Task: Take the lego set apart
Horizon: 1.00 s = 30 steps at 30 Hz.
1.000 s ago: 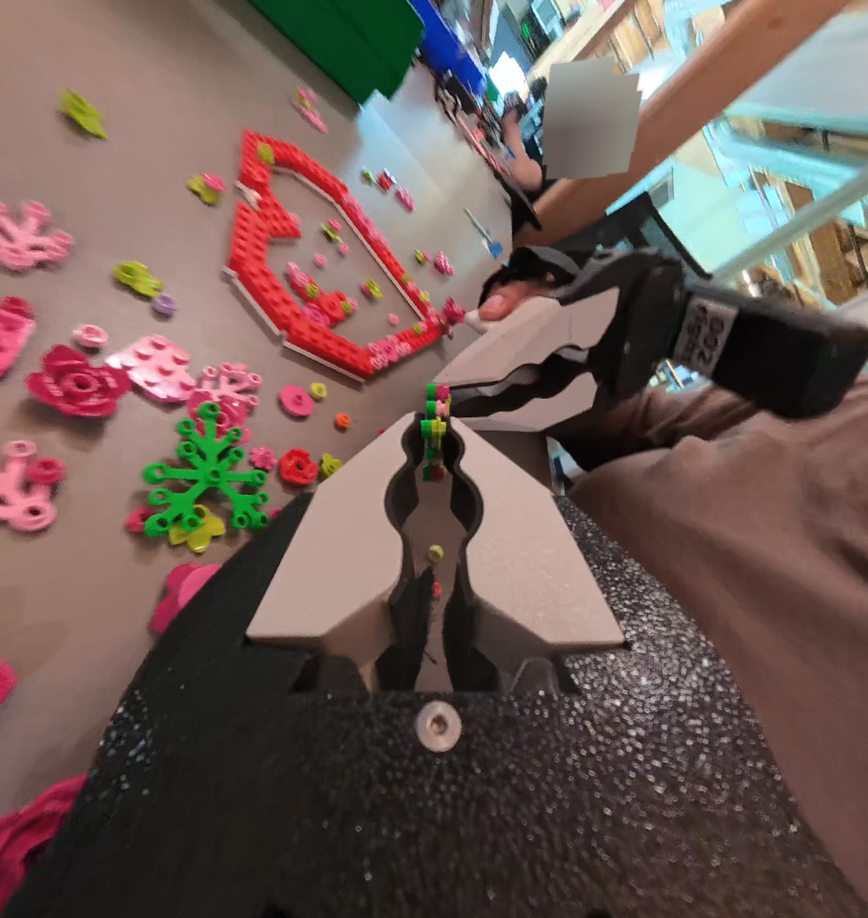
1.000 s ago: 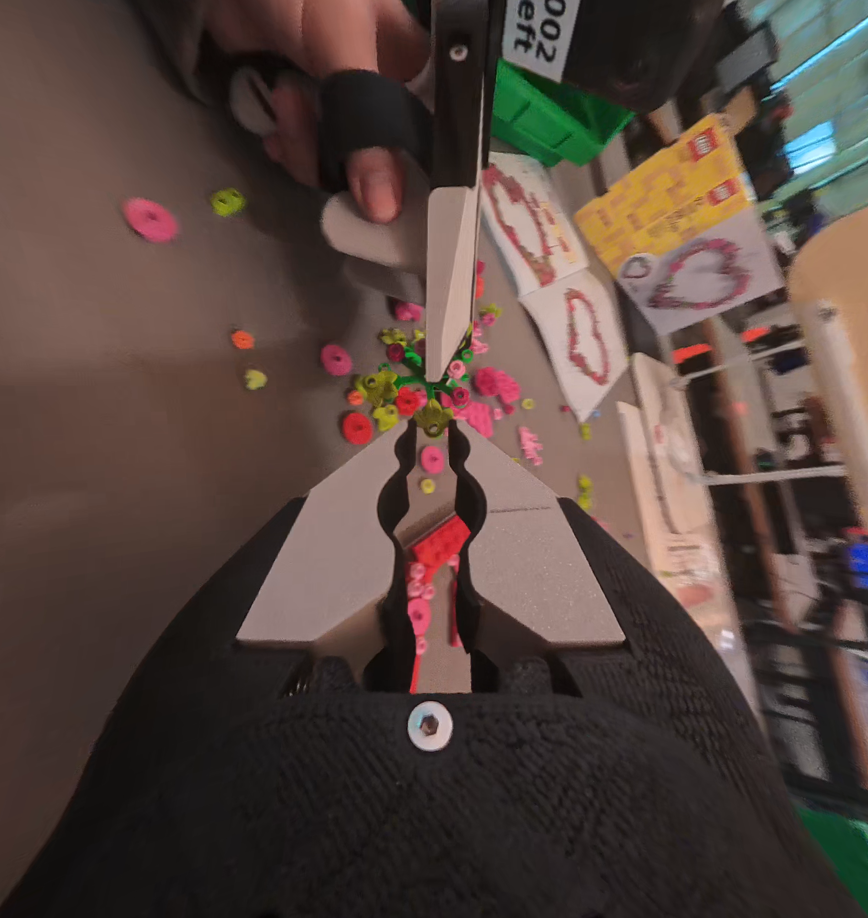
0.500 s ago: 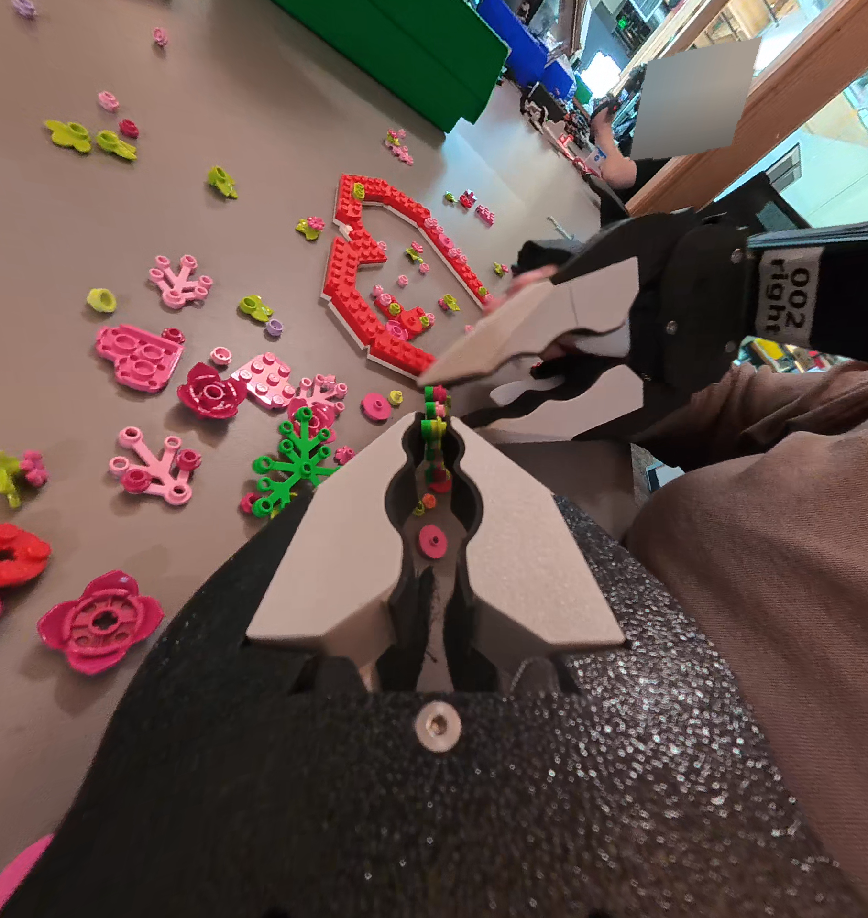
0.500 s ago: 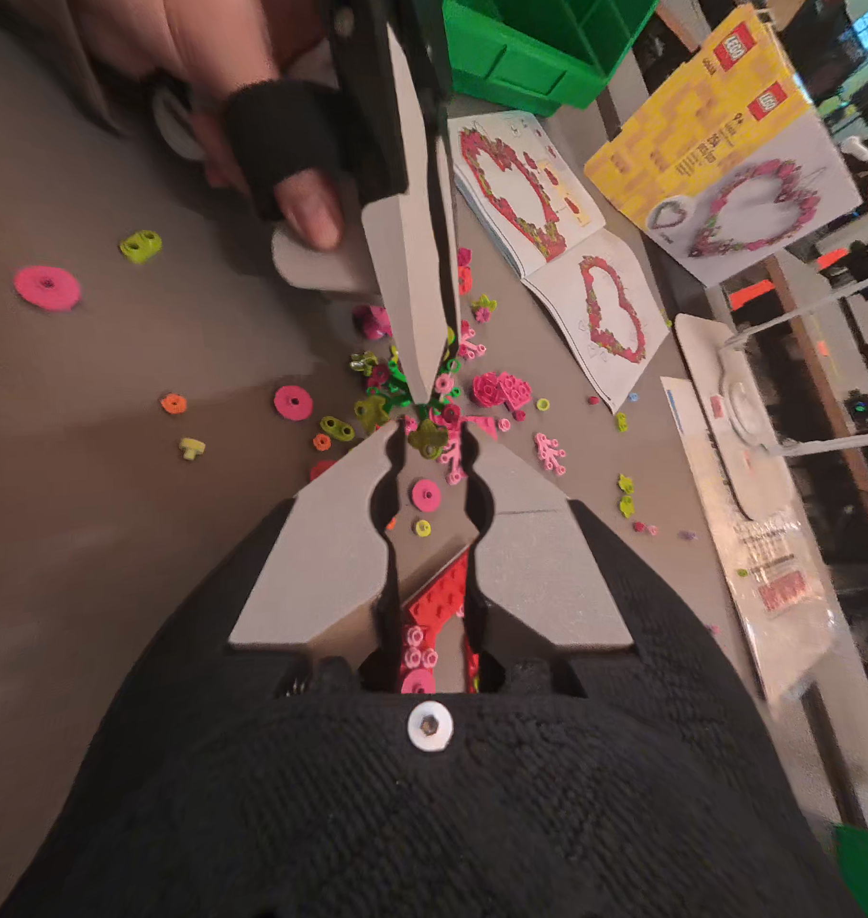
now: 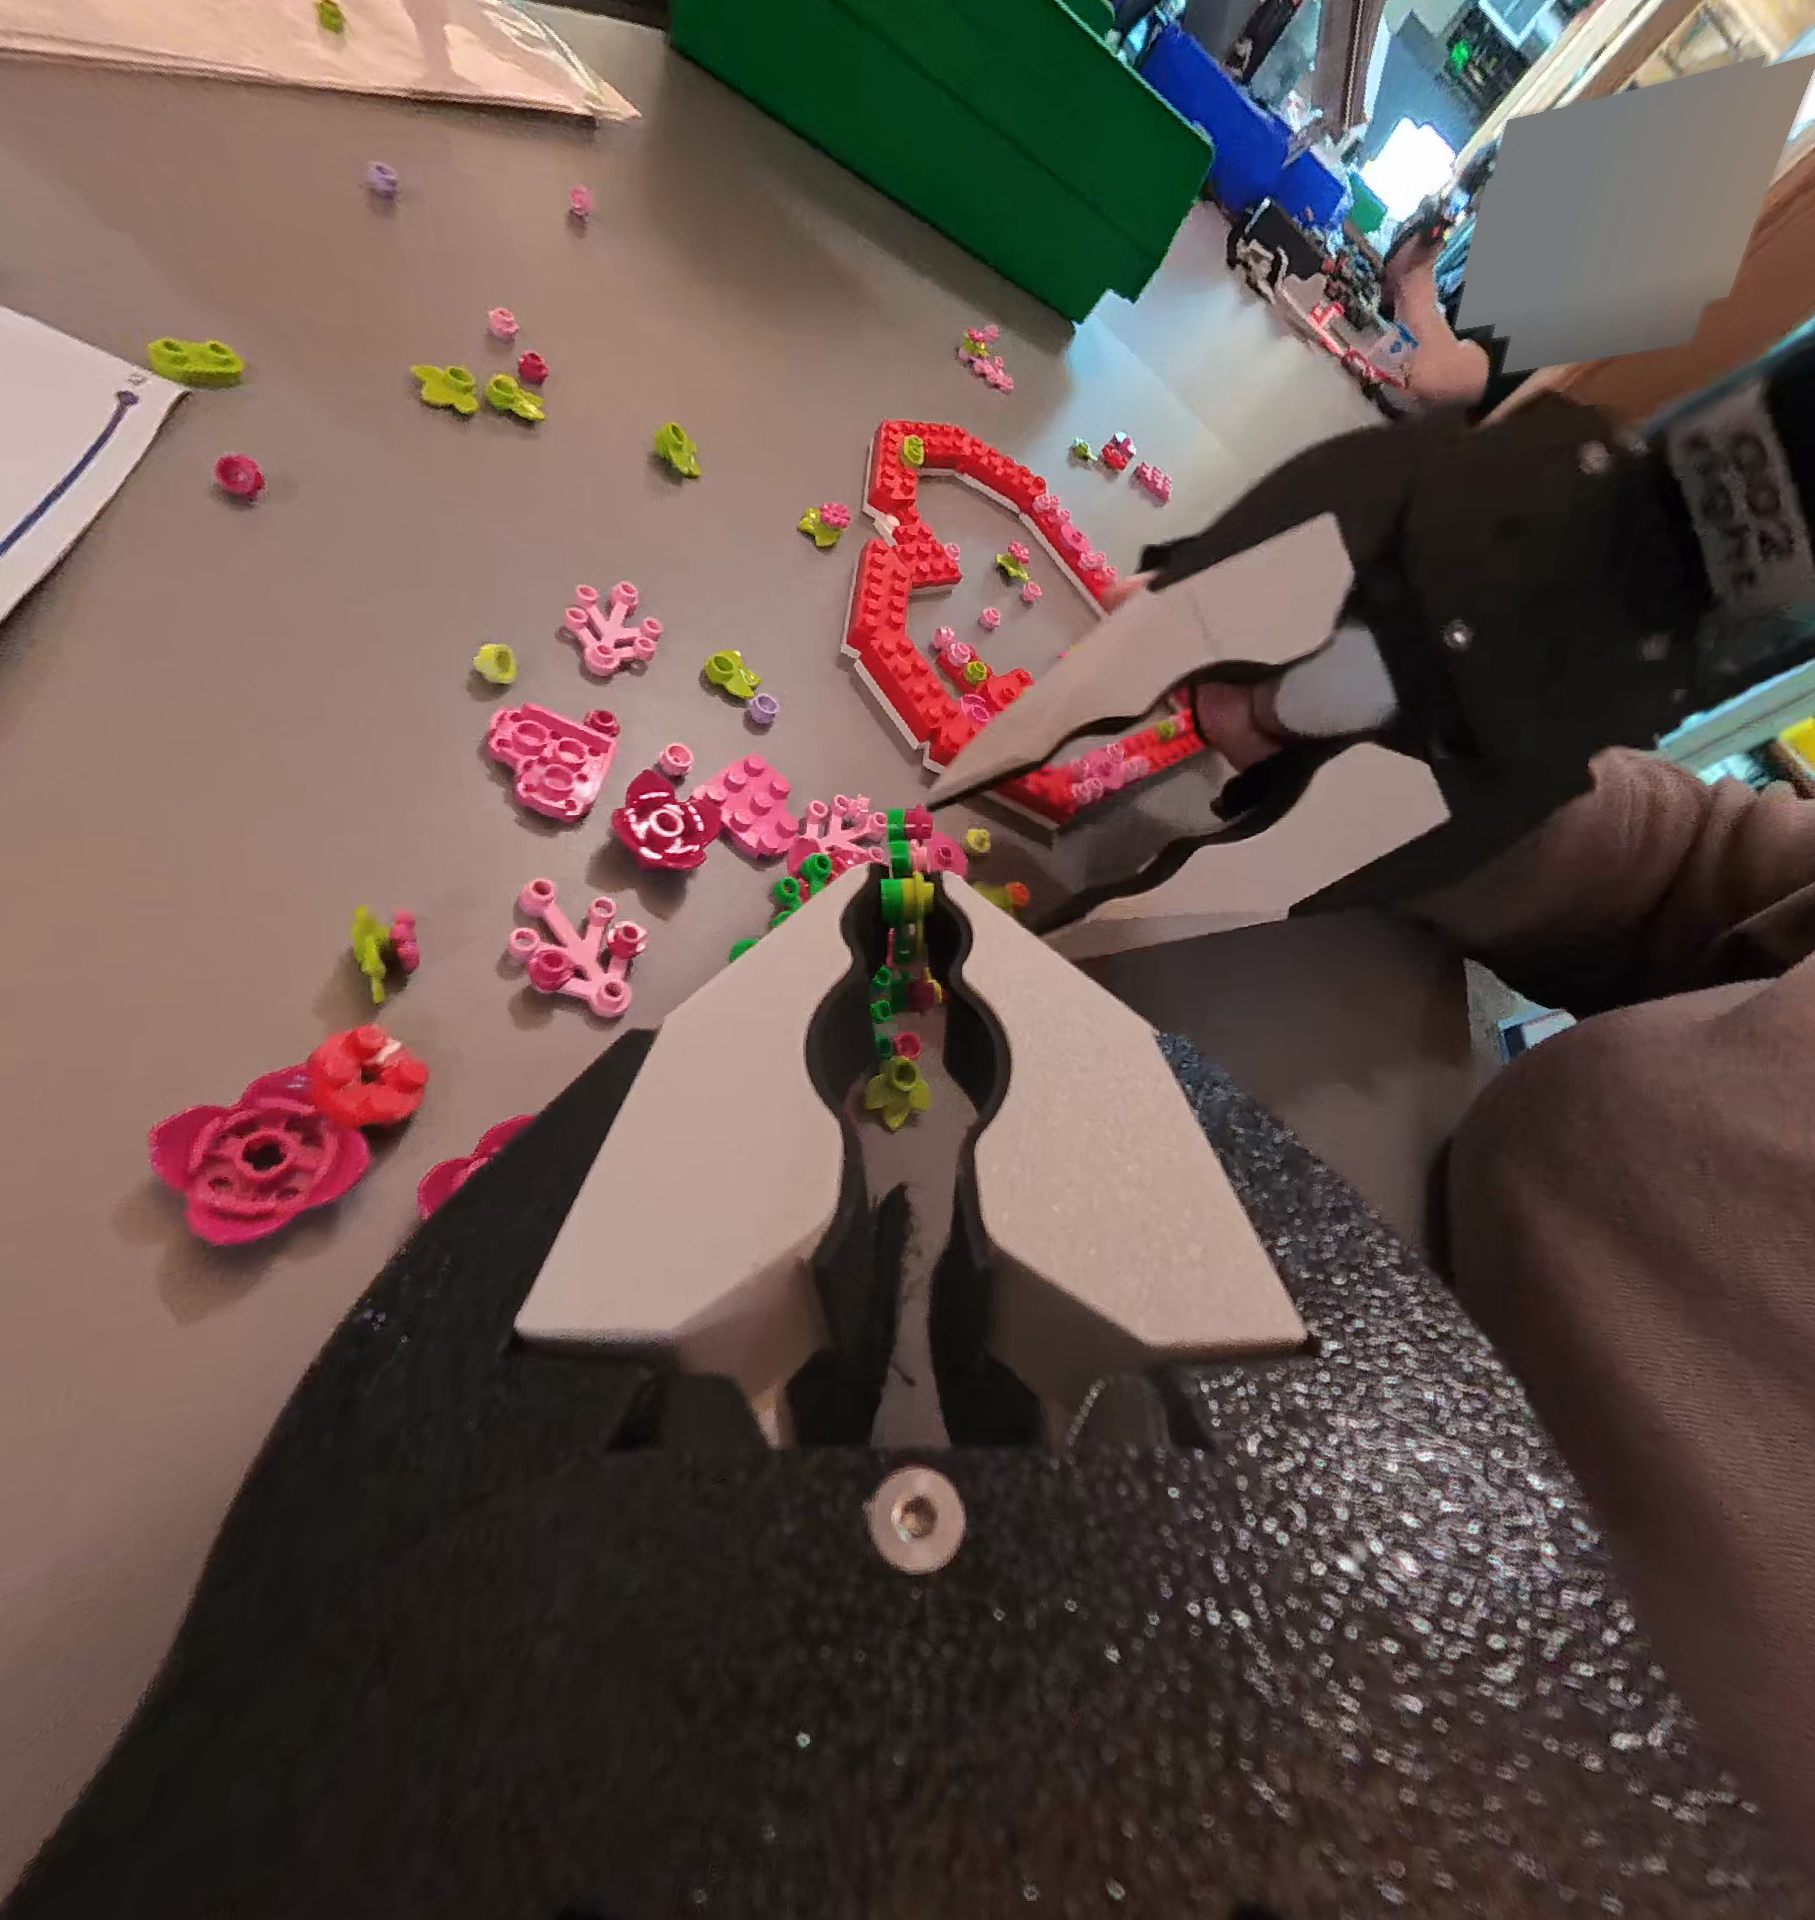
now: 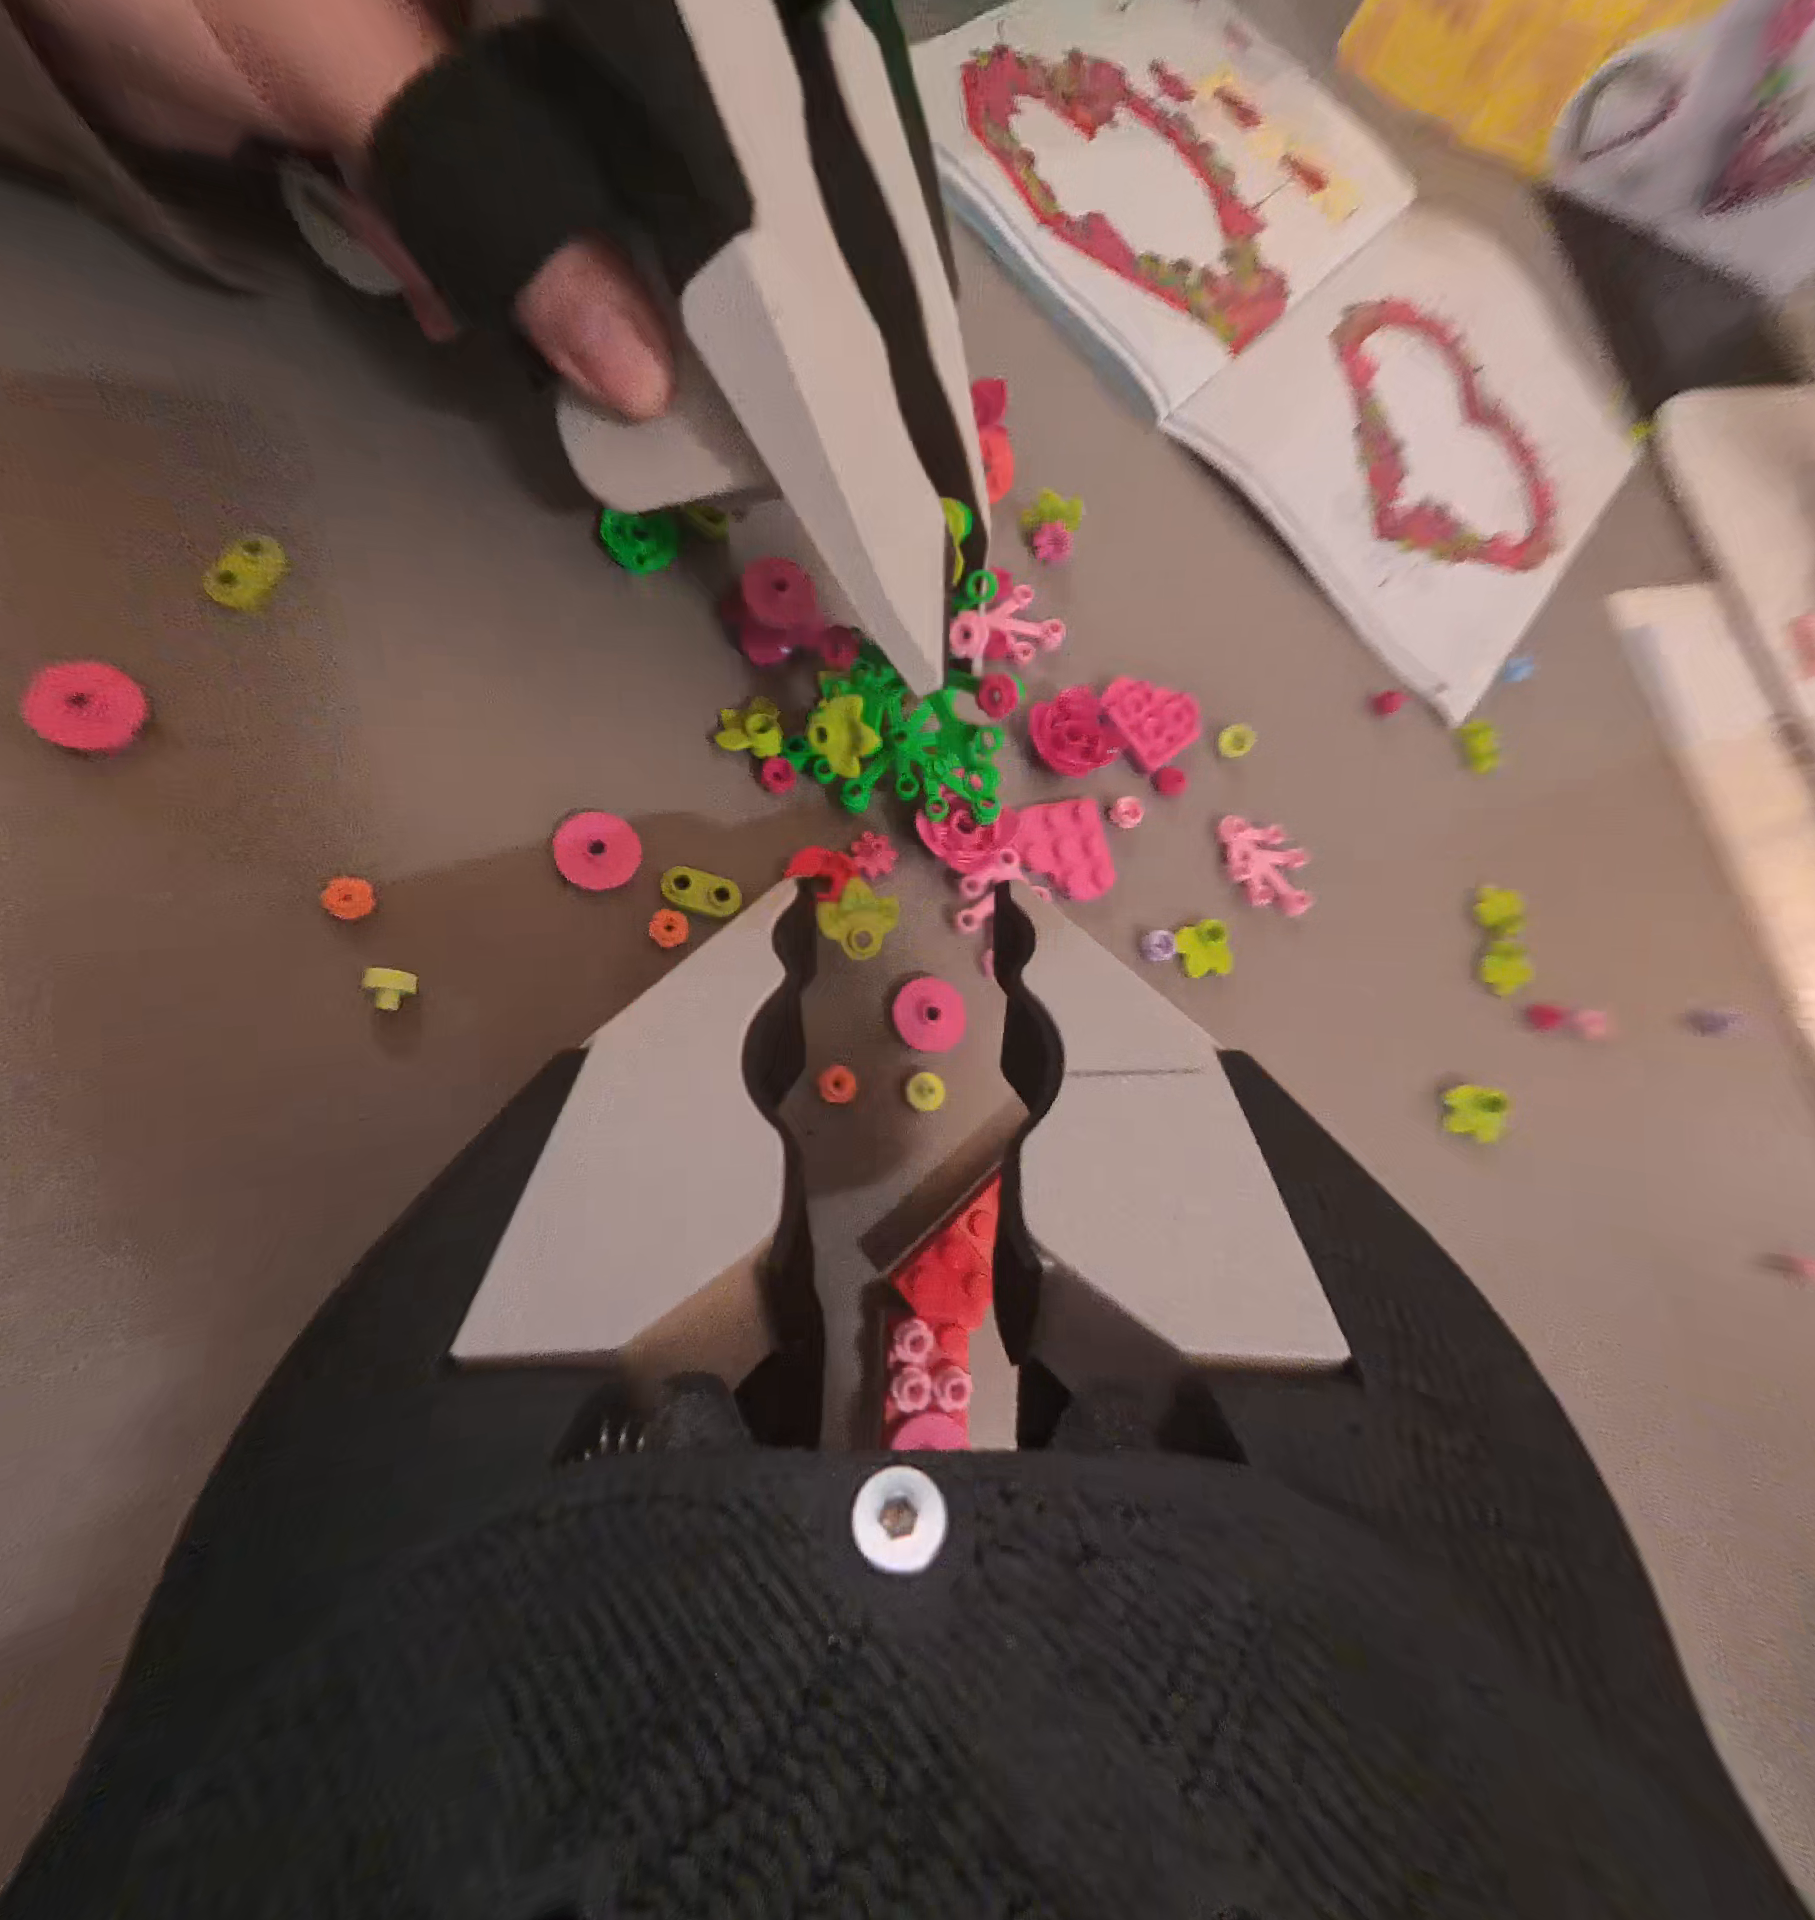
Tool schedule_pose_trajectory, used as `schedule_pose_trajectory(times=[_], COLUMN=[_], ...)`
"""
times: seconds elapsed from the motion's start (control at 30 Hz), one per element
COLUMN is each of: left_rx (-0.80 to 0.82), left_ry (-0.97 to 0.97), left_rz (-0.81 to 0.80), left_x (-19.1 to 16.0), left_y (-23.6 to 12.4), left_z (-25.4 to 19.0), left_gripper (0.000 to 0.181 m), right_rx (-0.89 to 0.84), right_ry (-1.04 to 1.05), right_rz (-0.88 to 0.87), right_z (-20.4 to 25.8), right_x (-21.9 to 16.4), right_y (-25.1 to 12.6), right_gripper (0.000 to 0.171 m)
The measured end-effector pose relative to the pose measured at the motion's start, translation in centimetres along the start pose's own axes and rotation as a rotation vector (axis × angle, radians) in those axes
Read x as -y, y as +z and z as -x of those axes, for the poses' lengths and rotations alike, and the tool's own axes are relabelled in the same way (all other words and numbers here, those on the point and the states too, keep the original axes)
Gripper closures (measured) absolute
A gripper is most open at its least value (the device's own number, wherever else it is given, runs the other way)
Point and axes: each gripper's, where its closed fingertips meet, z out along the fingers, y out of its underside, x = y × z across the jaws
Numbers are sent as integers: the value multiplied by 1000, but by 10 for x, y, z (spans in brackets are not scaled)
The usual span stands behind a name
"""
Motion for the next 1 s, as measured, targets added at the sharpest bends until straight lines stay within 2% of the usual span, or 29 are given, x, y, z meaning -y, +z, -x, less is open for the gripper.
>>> schedule_pose_trajectory(times=[0.07,0.17,0.23,0.5,0.57,0.77,0.83,0.9,1.0], left_rx=[-22,-25,-31,-31,-3,117,214,191,168], left_ry=[23,57,85,137,224,552,670,701,624], left_rz=[12,40,46,73,110,158,183,159,147], left_x=[-2,-6,-6,-8,-13,-15,-14,-12,-11], left_y=[3,5,6,5,5,7,4,4,5], left_z=[-6,-9,-14,-20,-20,-23,-12,-19,-20], left_gripper=[177,177,177,177,177,177,178,178,177], right_rx=[32,-12,-54,-135,-72,244,325,342,261], right_ry=[51,11,-45,-188,-152,176,246,278,223], right_rz=[-46,-127,-124,-96,-84,-158,-180,-189,-158], right_z=[1,-2,-4,-5,-1,6,11,10,3], right_x=[8,23,25,25,23,19,20,19,13], right_y=[1,-4,-6,-5,-4,-9,-13,-12,-8], right_gripper=[133,151,159,166,167,167,168,167,162])
